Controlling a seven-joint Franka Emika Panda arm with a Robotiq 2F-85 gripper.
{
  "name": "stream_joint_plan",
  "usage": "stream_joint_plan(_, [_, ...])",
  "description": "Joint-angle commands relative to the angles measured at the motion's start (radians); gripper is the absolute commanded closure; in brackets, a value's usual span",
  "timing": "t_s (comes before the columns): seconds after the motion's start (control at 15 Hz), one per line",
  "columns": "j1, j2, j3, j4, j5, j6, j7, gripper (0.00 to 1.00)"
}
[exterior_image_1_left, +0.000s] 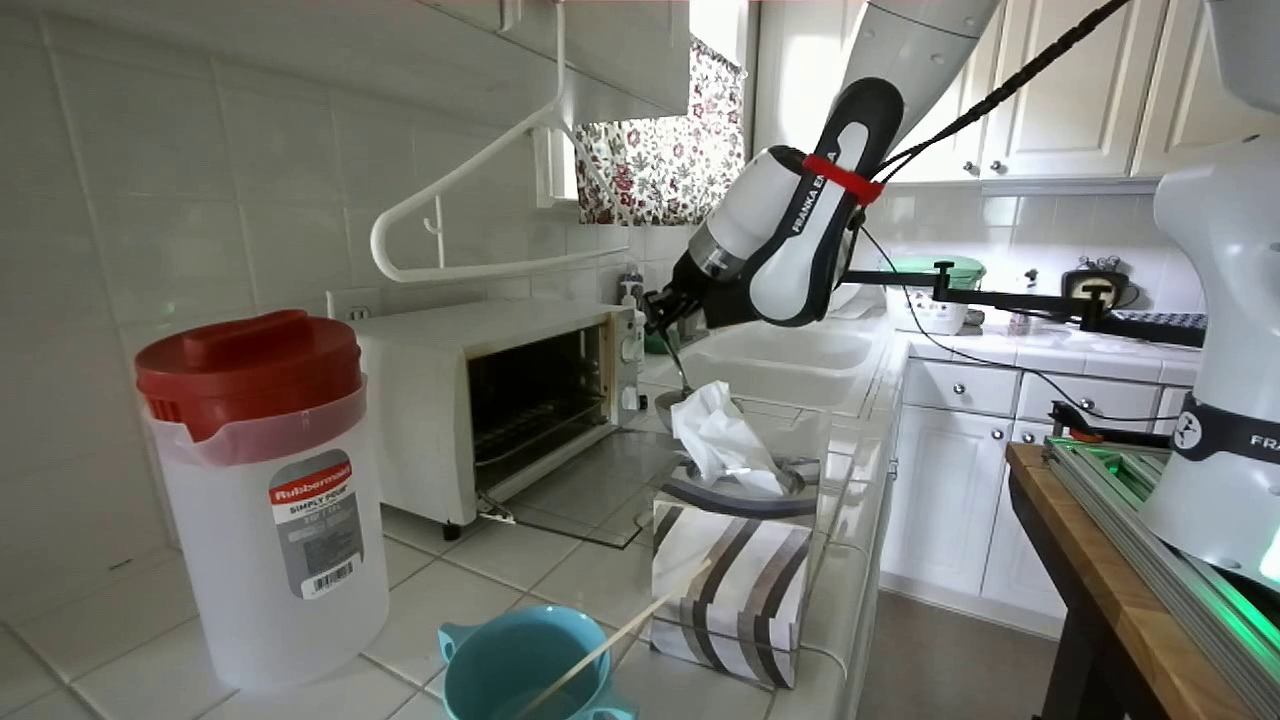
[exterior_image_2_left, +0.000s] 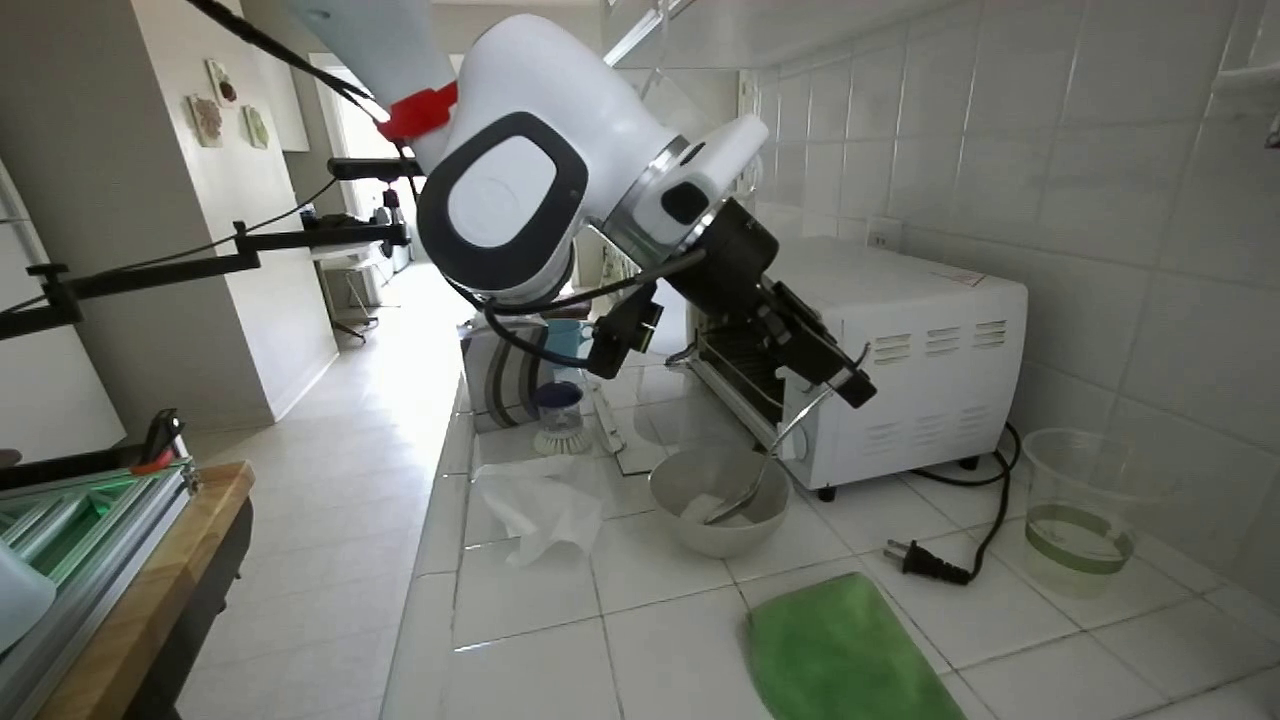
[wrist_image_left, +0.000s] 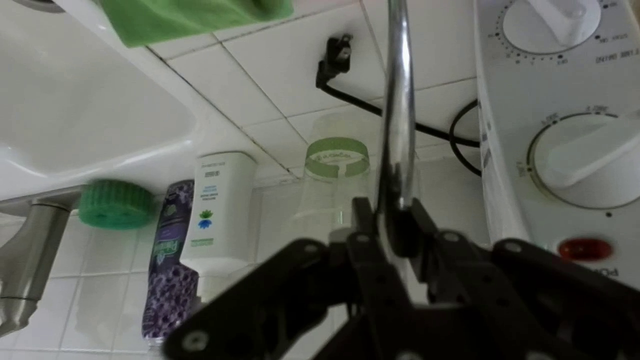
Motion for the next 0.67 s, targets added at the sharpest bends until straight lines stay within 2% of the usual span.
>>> stream_joint_plan(0.0, [0.011, 0.018, -0.010, -0.019, 0.022, 0.067, 0.012, 0.95])
stream_joint_plan(0.6, [0.011, 0.031, -0.009, -0.021, 0.028, 0.056, 0.031, 0.95])
